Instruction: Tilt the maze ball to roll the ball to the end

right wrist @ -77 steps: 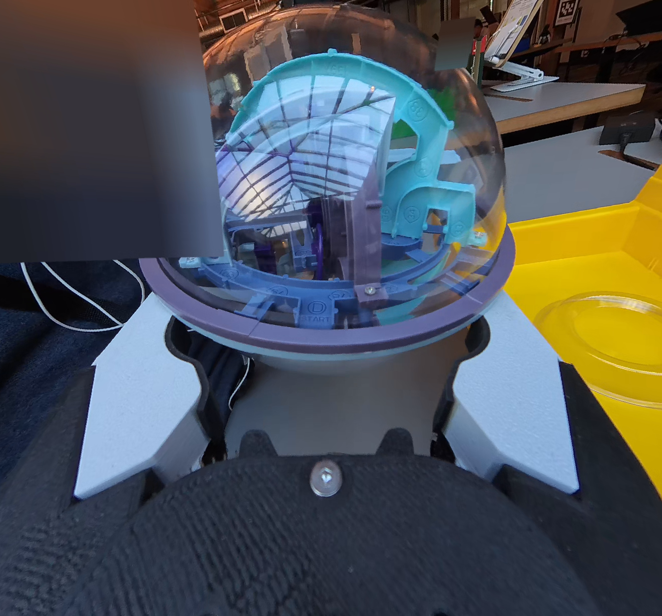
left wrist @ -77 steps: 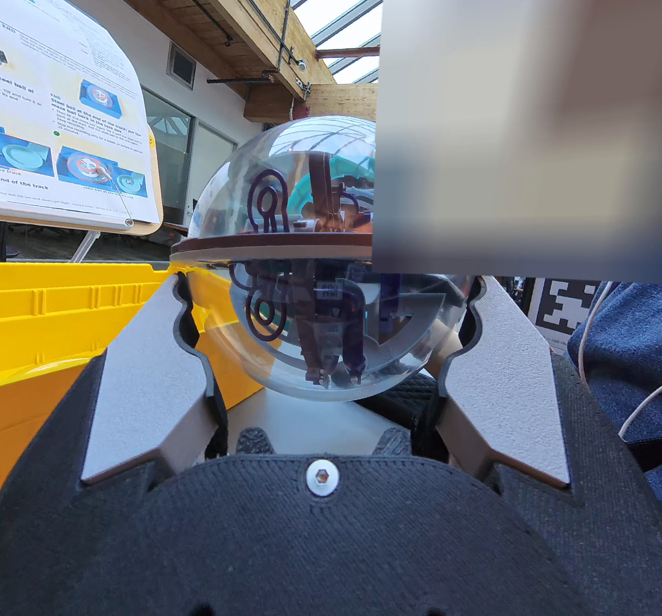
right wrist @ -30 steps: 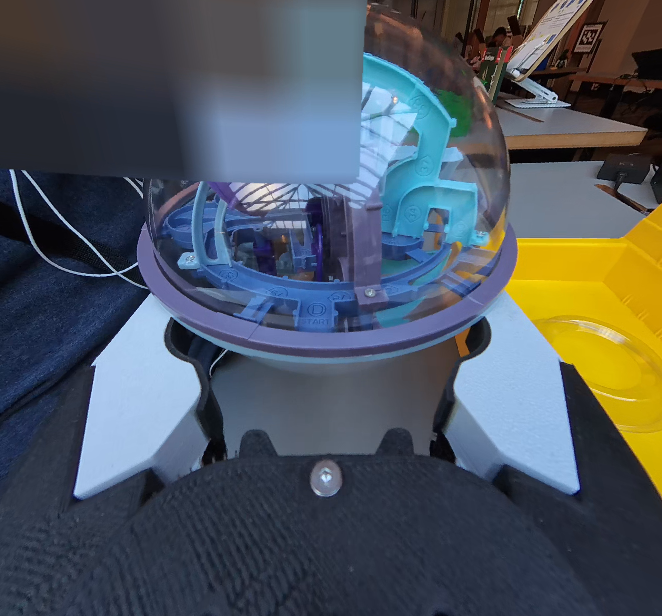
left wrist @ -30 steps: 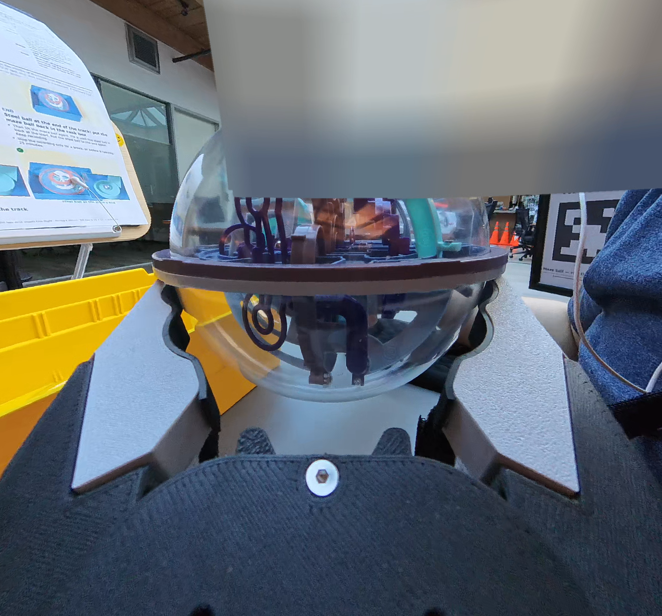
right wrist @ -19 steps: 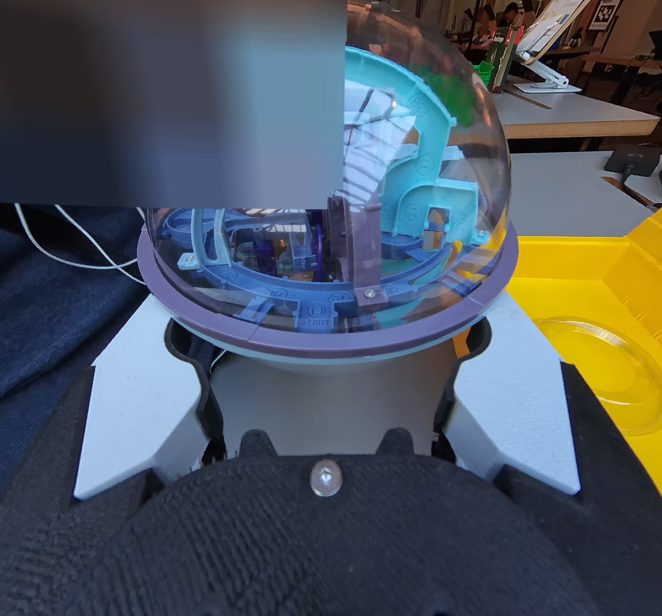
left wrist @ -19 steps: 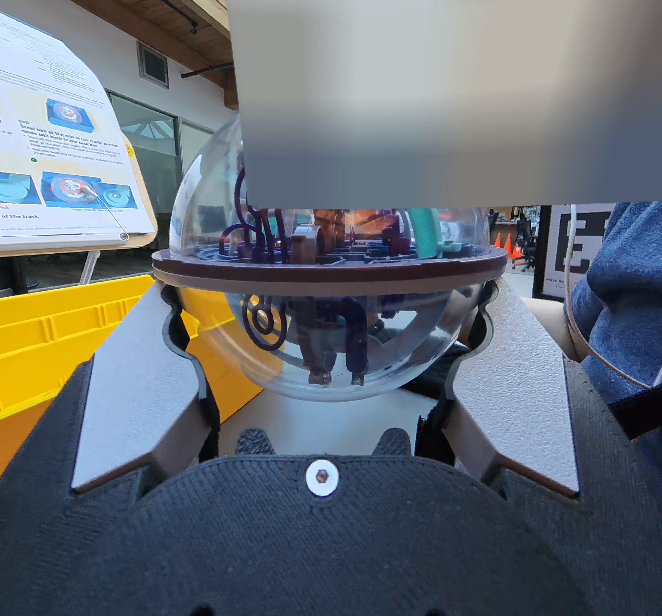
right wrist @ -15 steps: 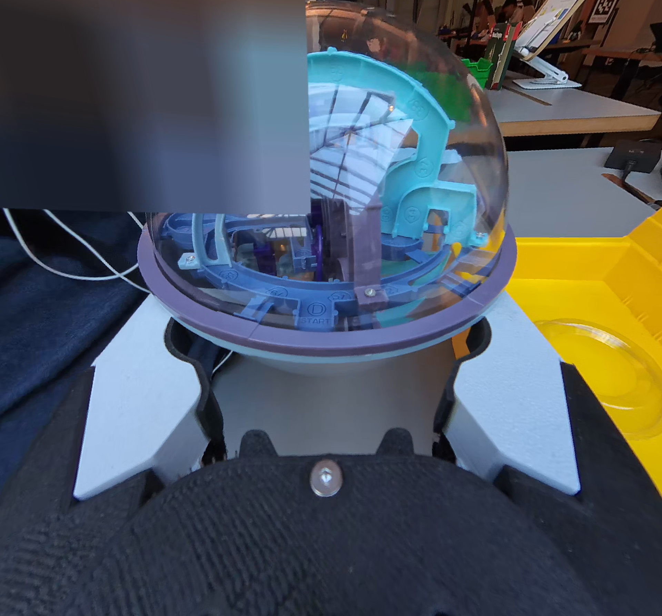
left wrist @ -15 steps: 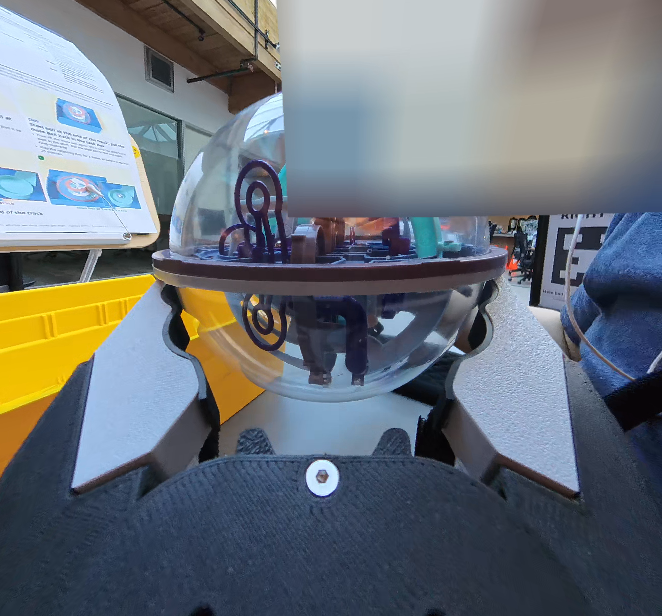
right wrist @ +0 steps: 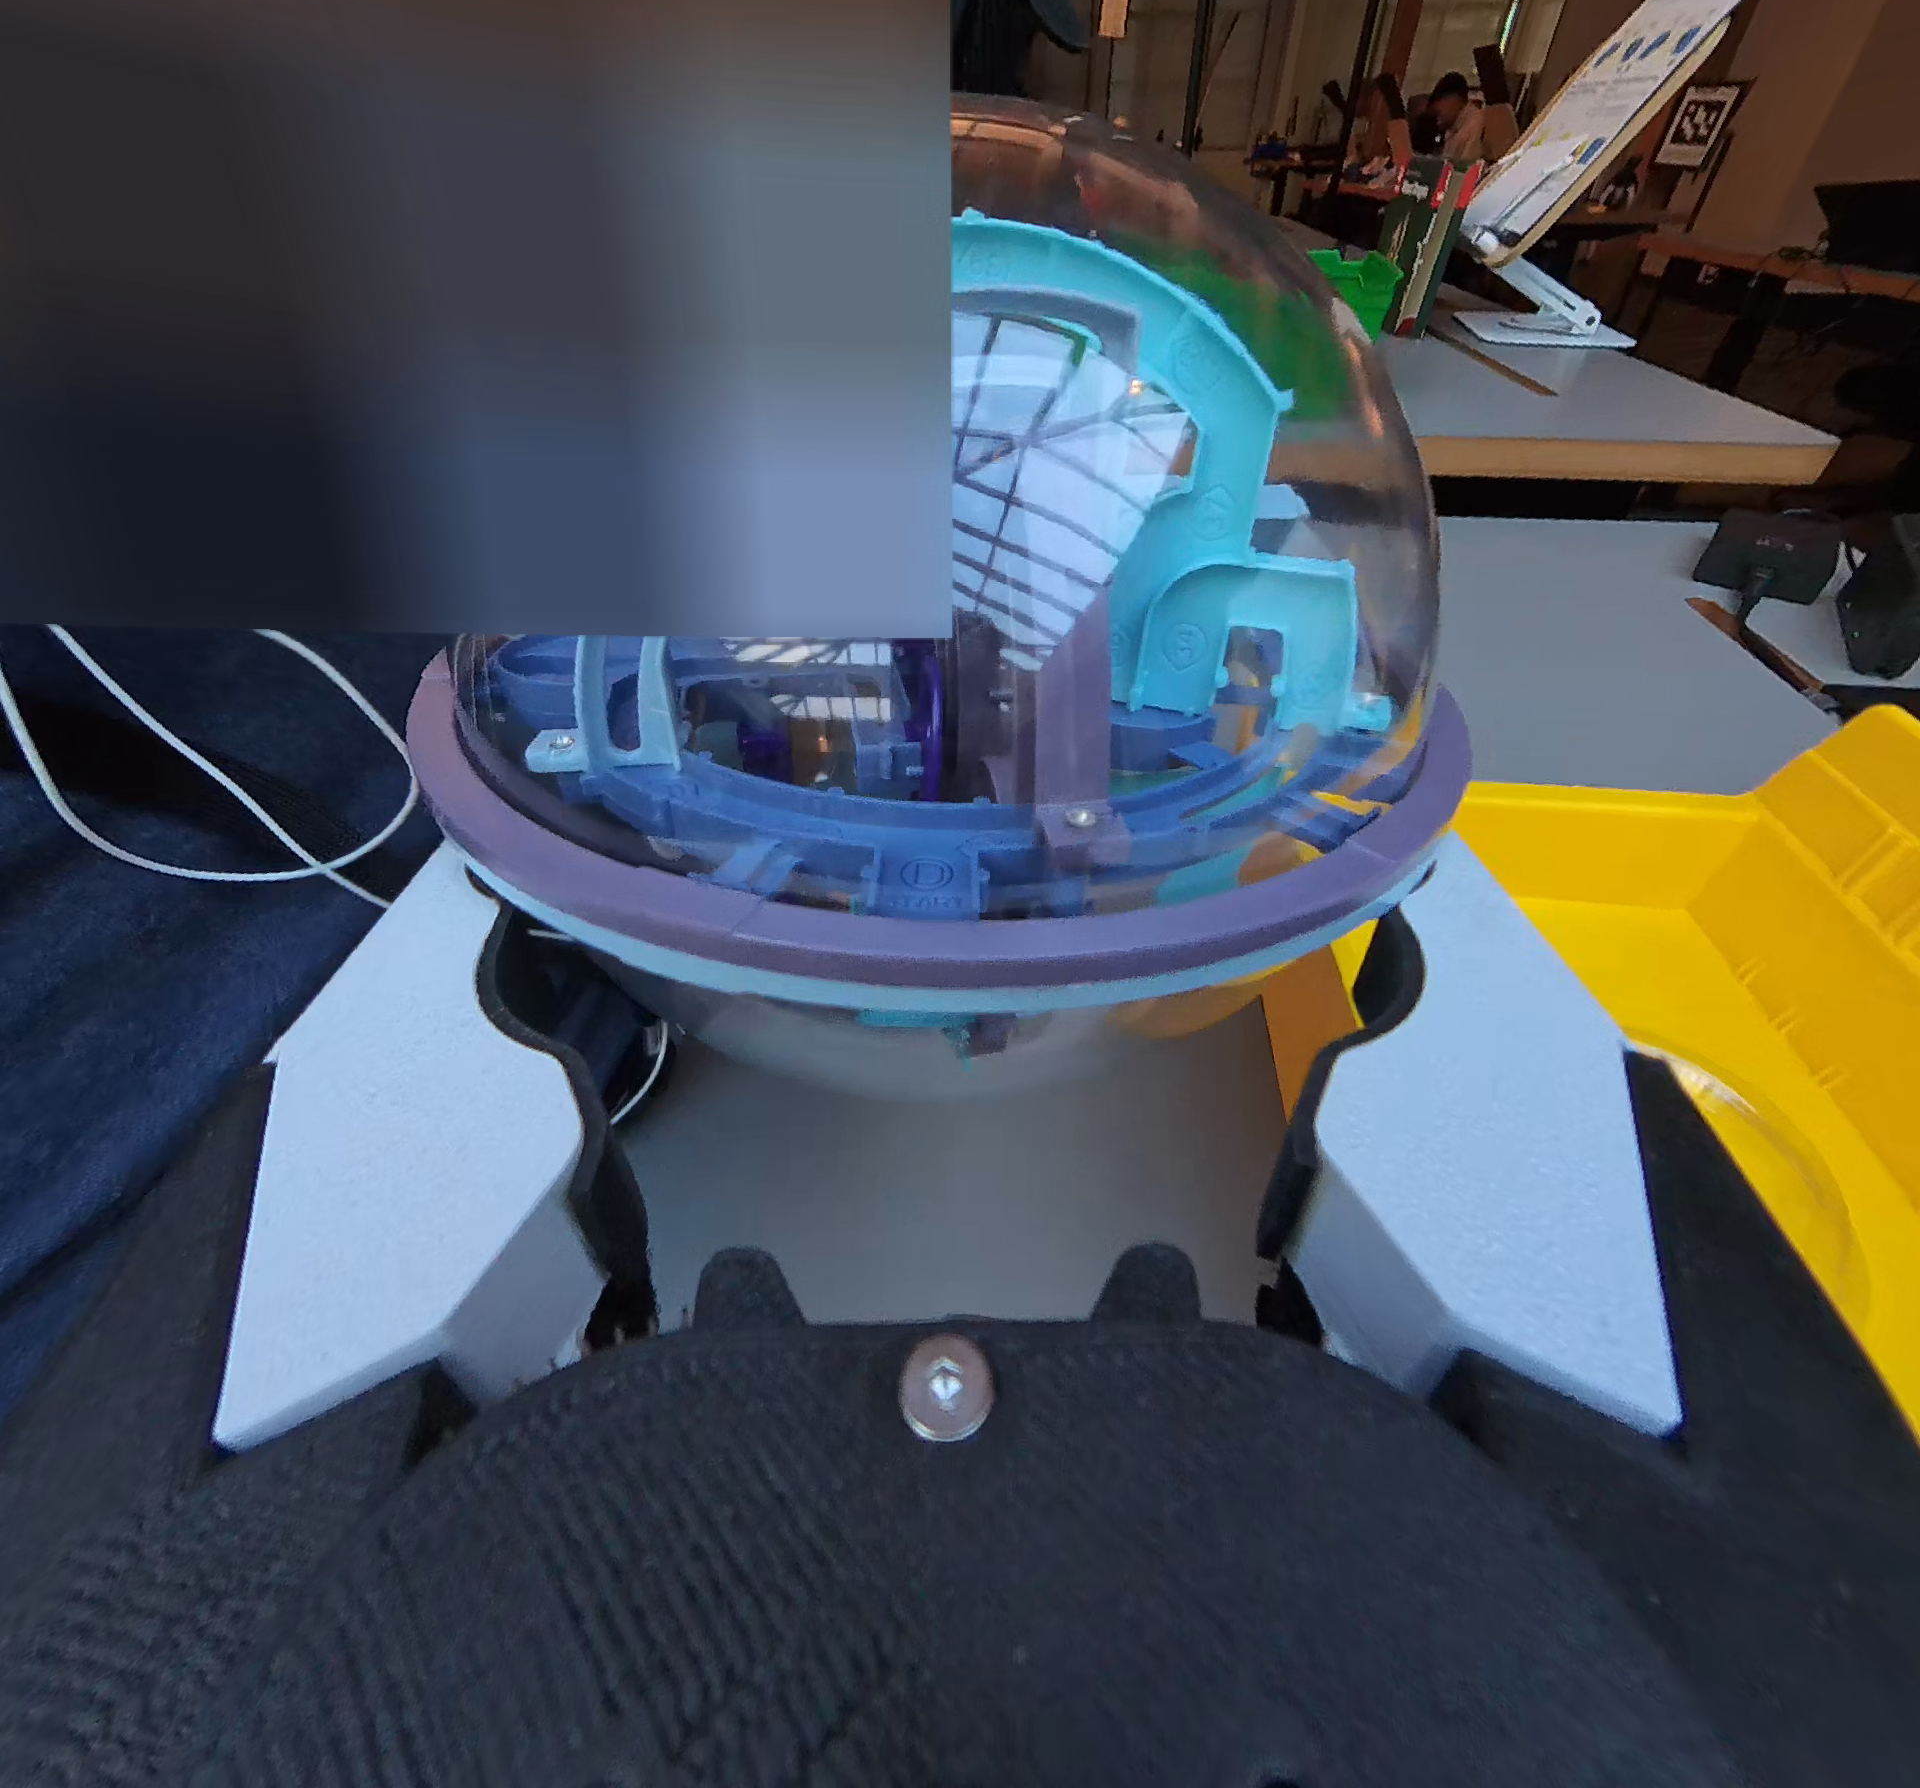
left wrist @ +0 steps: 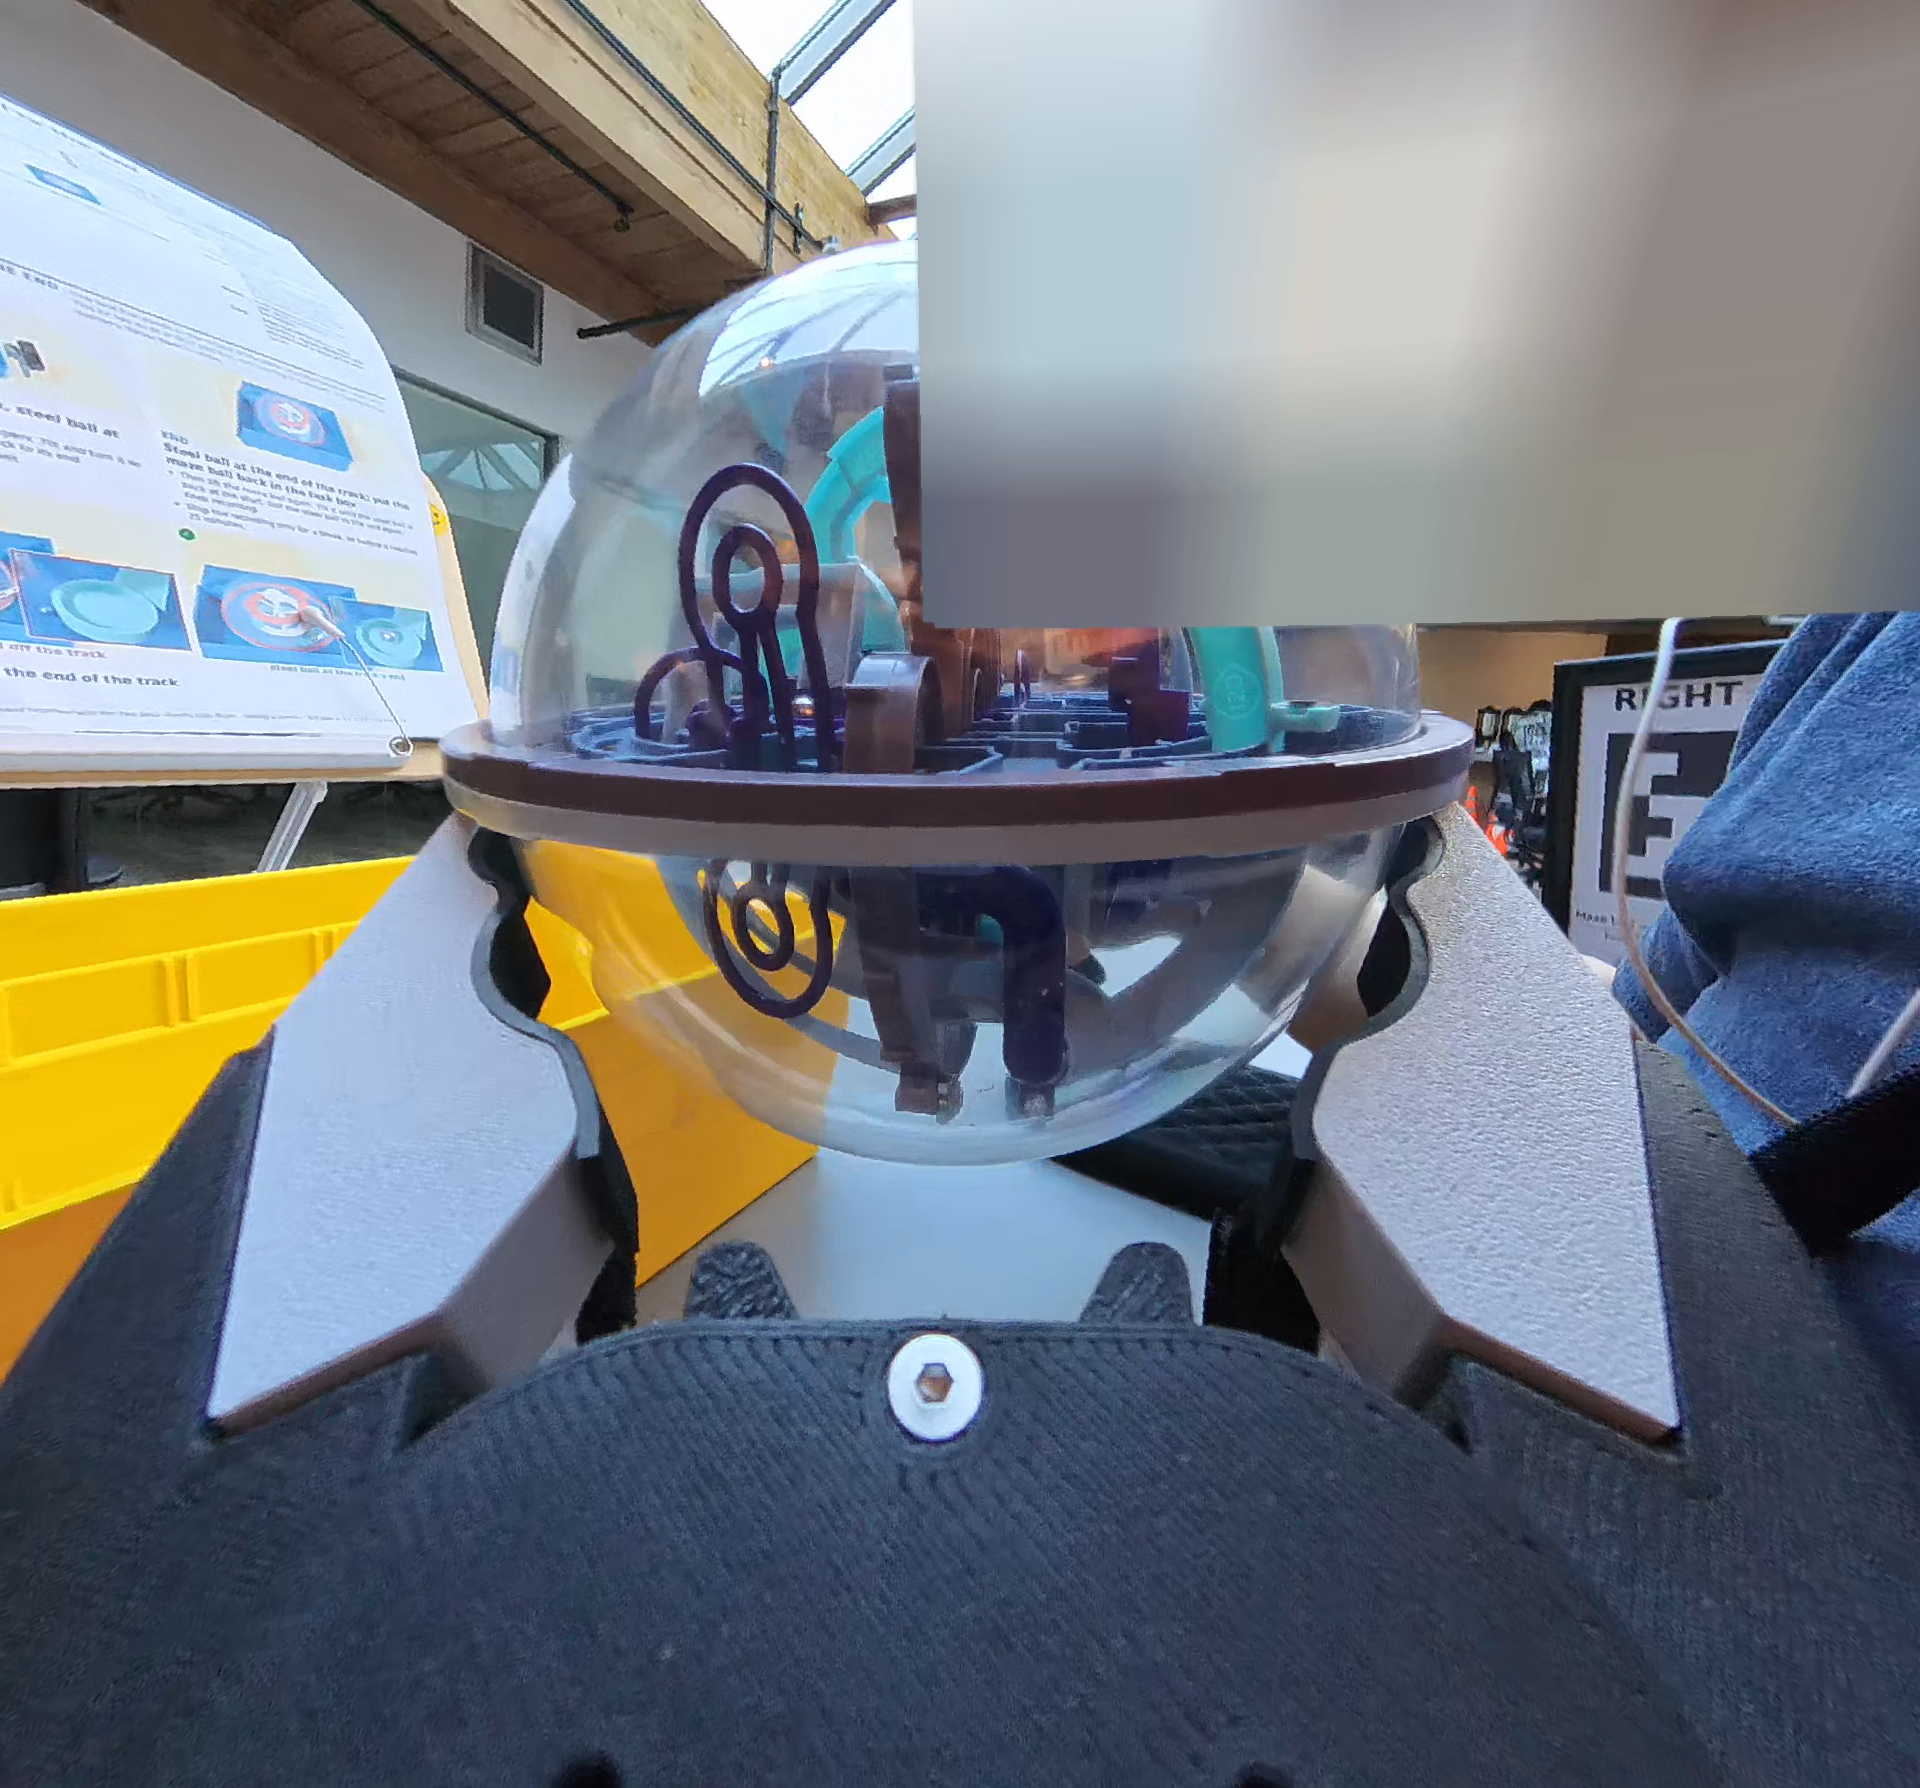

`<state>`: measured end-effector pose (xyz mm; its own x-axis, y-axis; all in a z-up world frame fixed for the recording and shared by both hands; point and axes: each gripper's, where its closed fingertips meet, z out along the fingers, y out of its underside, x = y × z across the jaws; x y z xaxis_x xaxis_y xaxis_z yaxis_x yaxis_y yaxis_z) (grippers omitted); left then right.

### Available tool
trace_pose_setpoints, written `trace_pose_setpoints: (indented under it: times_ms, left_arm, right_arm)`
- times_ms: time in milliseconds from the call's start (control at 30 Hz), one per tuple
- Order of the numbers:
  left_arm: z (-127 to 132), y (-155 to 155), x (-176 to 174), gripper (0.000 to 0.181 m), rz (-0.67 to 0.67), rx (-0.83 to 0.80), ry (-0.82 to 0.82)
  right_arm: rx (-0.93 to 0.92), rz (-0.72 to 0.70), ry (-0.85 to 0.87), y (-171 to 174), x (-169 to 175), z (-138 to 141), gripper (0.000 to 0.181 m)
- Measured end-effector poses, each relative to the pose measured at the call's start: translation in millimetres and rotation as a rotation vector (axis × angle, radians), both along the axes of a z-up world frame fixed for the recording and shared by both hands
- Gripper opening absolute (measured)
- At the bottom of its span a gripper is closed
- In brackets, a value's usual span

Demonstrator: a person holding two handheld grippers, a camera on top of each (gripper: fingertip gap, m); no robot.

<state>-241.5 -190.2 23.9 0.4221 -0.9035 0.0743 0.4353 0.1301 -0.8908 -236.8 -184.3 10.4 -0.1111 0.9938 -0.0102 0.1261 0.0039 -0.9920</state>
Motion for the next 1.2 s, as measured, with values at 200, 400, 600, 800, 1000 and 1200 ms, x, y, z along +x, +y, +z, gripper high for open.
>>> trace_pose_setpoints:
  times_ms: [200, 400, 600, 800, 1000, 1200]
  left_arm:
    - [5, -5, -3, 0.158, 0.001, 0.024, -0.024]
    - [5, -4, -5, 0.158, 0.004, 0.011, -0.029]
    - [5, -1, -11, 0.158, 0.015, 0.002, -0.047]
    - [9, -1, -15, 0.158, 0.017, 0.006, -0.075]
    - [10, -3, -17, 0.158, 0.017, 0.025, -0.076]
    - [9, -3, -14, 0.157, 0.002, 0.012, -0.067]
  right_arm:
    - [0.026, -0.009, 0.036, -4, -2, 9, 0.157]
    - [0.004, -0.013, 0.030, -3, -3, 5, 0.157]
    - [0.019, -0.028, 0.029, 2, -7, 11, 0.158]
    - [0.009, -0.029, 0.038, 2, -11, 13, 0.158]
    - [0.015, -0.032, 0.024, 1, -11, 11, 0.158]
    - [0.029, -0.035, 0.035, 0, -9, 15, 0.157]
